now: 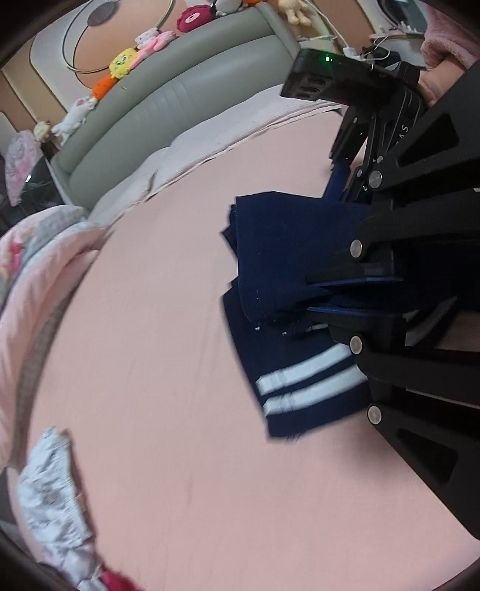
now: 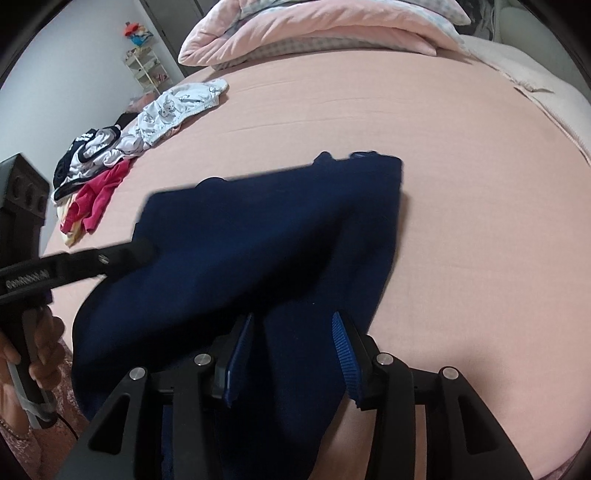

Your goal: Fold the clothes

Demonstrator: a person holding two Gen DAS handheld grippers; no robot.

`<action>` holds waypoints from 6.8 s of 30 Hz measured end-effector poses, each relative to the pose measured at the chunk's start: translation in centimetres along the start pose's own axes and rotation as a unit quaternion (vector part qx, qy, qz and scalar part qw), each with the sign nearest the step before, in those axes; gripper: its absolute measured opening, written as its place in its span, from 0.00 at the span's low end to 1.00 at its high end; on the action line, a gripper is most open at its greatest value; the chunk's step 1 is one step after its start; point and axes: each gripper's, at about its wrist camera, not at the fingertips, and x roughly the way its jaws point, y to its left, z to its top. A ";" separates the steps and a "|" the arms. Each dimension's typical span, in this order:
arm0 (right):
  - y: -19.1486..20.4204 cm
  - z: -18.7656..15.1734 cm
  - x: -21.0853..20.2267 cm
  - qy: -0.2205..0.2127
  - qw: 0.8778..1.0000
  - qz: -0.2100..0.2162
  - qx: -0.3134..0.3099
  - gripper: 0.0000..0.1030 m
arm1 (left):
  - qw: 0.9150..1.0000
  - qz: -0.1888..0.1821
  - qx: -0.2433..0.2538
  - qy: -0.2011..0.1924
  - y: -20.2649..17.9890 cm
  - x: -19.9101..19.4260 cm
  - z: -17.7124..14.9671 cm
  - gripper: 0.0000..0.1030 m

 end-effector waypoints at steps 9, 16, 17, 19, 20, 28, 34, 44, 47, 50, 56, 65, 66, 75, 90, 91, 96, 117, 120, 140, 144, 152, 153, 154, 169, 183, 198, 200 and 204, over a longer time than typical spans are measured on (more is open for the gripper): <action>1.0 0.1 -2.4 -0.056 0.998 0.017 -0.012 0.42 | 0.997 0.074 0.008 -0.023 1.0 -0.5 0.0 0.08; 1.5 2.0 -2.5 -0.032 0.999 -0.028 -0.029 0.42 | 0.994 0.110 0.025 -0.009 1.4 1.0 -0.8 0.08; 1.8 2.9 -2.7 -0.035 0.997 -0.044 -0.046 0.42 | 0.993 0.113 0.025 -0.010 1.5 0.8 -0.8 0.08; 1.6 5.3 -2.9 -0.041 0.996 -0.052 -0.061 0.42 | 0.993 0.119 0.014 -0.010 2.2 0.5 -0.8 0.08; 1.5 6.5 -2.9 -0.044 0.995 -0.055 -0.068 0.42 | 0.992 0.126 0.005 -0.002 2.6 0.8 -0.8 0.09; 0.0 8.6 1.5 -0.034 0.996 -0.040 -0.073 0.42 | 0.991 0.135 0.007 -0.008 2.3 1.2 -0.8 0.12; 0.4 7.3 3.5 0.020 0.994 -0.020 -0.103 0.53 | 0.995 0.102 -0.019 -0.007 3.6 1.3 -0.2 0.13; 0.7 7.6 3.5 -0.044 0.995 -0.030 -0.090 0.21 | 0.978 0.207 -0.011 -0.023 4.2 1.2 0.5 0.07; -1.9 8.2 5.1 -0.011 0.999 -0.027 -0.038 0.32 | 0.978 0.205 -0.041 -0.025 5.9 1.1 0.2 0.07; -2.8 8.4 3.5 -0.027 1.000 -0.003 -0.011 0.34 | 0.987 0.137 -0.035 -0.073 4.9 -0.7 0.8 0.07; -1.0 8.0 0.5 -0.065 0.996 0.002 -0.052 0.46 | 0.992 0.116 -0.003 -0.039 3.5 2.1 1.5 0.10; -2.5 8.0 -0.7 -0.074 0.997 -0.007 -0.019 0.46 | 0.993 0.118 -0.009 -0.008 4.5 4.1 1.8 0.11; -2.8 8.0 -1.0 -0.075 0.997 -0.005 -0.015 0.46 | 0.993 0.120 -0.010 -0.008 4.5 3.9 1.8 0.11; 2.3 7.1 -0.6 -0.032 0.992 0.087 -0.087 0.46 | 0.987 0.148 -0.047 -0.039 5.4 2.9 2.4 0.11; 2.8 2.8 1.0 0.082 0.986 -0.015 -0.143 0.46 | 0.995 0.088 -0.035 -0.022 5.9 2.5 1.5 0.11; 2.9 2.8 1.0 0.081 0.986 -0.017 -0.142 0.46 | 0.995 0.086 -0.038 -0.033 5.9 2.1 1.6 0.11; 3.0 3.1 0.6 0.057 0.990 -0.005 -0.132 0.47 | 0.994 0.090 -0.002 -0.067 4.6 0.6 1.9 0.11; -2.6 6.0 -0.4 0.009 0.999 -0.024 0.029 0.47 | 0.996 0.034 -0.045 -0.064 4.4 0.5 -0.1 0.37; -2.0 5.9 -0.3 0.009 0.999 -0.024 0.020 0.47 | 0.996 0.056 -0.032 -0.055 4.0 1.0 0.1 0.37; 1.2 4.1 1.5 0.013 0.994 -0.087 -0.061 0.48 | 0.993 0.078 -0.012 -0.091 3.2 1.0 -0.2 0.37; 1.2 3.6 1.6 0.012 0.994 -0.086 -0.059 0.51 | 0.992 0.066 -0.045 -0.094 4.6 0.1 0.4 0.37; 1.5 2.6 1.5 0.006 0.996 -0.077 -0.054 0.51 | 0.999 -0.034 -0.026 -0.025 2.6 1.3 -1.5 0.39; 1.5 2.5 0.9 -0.007 0.997 -0.057 -0.049 0.51 | 0.999 -0.048 -0.015 -0.019 2.0 1.5 -1.7 0.39; 1.6 2.4 0.4 -0.019 0.998 -0.038 -0.044 0.51 | 0.998 -0.059 -0.001 -0.010 1.3 1.8 -1.8 0.39; 7.0 2.5 5.7 0.025 0.992 0.059 -0.105 0.51 | 0.994 -0.043 0.083 0.054 -0.5 2.6 -3.1 0.40; 2.0 4.6 1.9 -0.037 0.997 0.062 -0.022 0.51 | 0.991 0.058 0.119 0.019 -1.8 4.2 -2.9 0.26; 0.5 4.8 2.6 -0.033 0.999 -0.011 -0.017 0.51 | 0.995 0.075 -0.015 -0.059 3.0 -0.6 -2.5 0.03; 0.1 5.1 2.4 -0.037 0.999 -0.007 -0.007 0.51 | 0.993 0.085 -0.038 -0.072 4.0 -0.9 -2.5 0.02; -1.5 5.7 0.9 -0.069 0.997 -0.001 0.029 0.51 | 0.985 0.131 -0.082 -0.083 6.8 -1.2 -2.7 0.02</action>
